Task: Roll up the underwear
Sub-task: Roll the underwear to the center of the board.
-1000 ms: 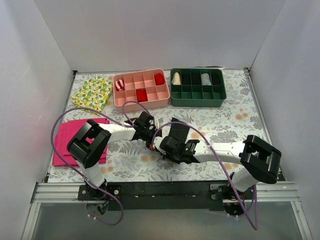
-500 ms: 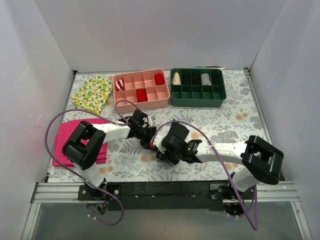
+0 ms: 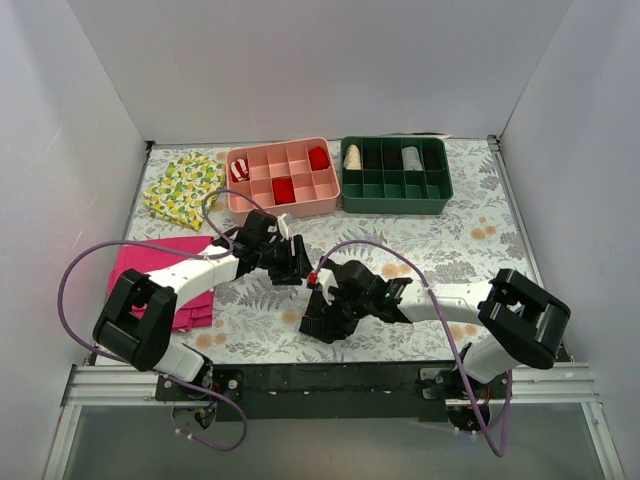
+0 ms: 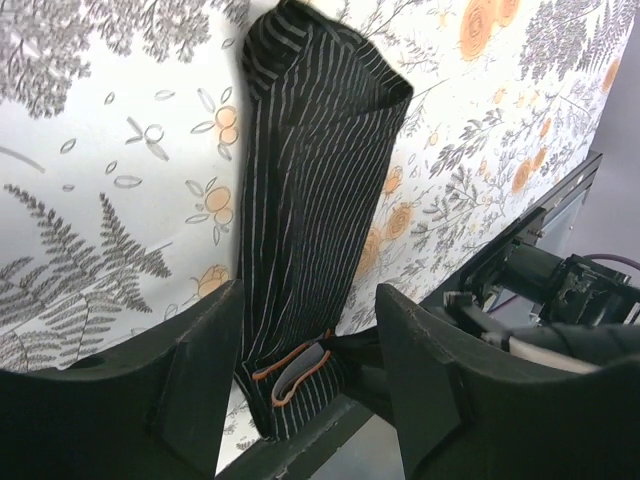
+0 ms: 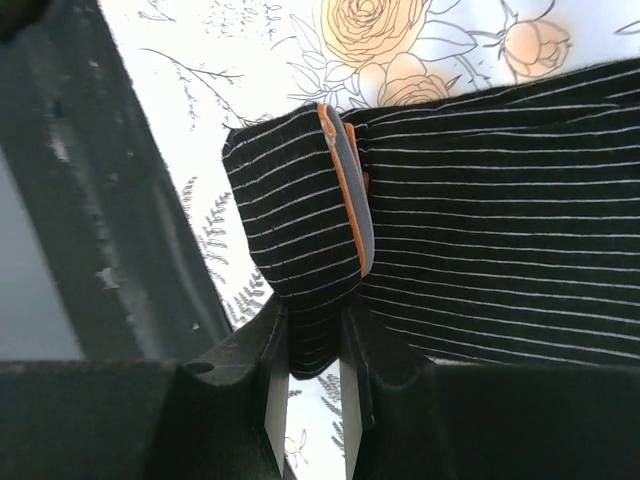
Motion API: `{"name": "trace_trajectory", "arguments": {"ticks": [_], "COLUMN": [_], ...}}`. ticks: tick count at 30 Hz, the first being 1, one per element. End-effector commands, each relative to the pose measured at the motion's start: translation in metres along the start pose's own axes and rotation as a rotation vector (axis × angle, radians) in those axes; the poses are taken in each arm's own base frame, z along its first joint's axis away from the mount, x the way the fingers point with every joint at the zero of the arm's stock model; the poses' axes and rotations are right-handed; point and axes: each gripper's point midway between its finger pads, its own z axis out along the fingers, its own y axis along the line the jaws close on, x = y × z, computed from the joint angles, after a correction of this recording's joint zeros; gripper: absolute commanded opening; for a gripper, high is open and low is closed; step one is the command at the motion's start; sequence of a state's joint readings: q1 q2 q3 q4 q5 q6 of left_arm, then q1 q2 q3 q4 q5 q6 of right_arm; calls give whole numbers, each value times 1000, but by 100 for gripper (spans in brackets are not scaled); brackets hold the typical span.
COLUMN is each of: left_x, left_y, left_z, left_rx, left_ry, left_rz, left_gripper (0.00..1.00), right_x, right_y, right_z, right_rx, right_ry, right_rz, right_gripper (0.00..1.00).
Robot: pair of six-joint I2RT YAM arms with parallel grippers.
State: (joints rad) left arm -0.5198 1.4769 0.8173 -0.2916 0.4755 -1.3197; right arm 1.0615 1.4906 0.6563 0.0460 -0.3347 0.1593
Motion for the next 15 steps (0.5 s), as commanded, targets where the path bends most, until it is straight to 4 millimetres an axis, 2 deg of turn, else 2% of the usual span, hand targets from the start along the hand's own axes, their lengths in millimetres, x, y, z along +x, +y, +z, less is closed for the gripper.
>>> {"name": "trace_trajectory", "arguments": {"ticks": [1, 2, 3, 7, 15], "left_x": [8, 9, 14, 19, 32], "left_y": [7, 6, 9, 8, -6], "left_z": [-10, -11, -11, -18, -31], "left_rx": [-10, -3, -1, 21, 138], "left_ry": [-25, -34, -27, -50, -80], "left_rz": [-13, -9, -16, -9, 23], "left_gripper": [55, 55, 55, 56, 60], "right_x": [14, 16, 16, 15, 16], "right_y": [7, 2, 7, 3, -8], "right_z": [-1, -2, -3, -5, -3], "right_rx": [-129, -136, -181, -221, -295], "right_ry": [52, 55, 61, 67, 97], "right_rz": [152, 180, 198, 282, 466], "right_gripper": [1, 1, 1, 1, 1]}}
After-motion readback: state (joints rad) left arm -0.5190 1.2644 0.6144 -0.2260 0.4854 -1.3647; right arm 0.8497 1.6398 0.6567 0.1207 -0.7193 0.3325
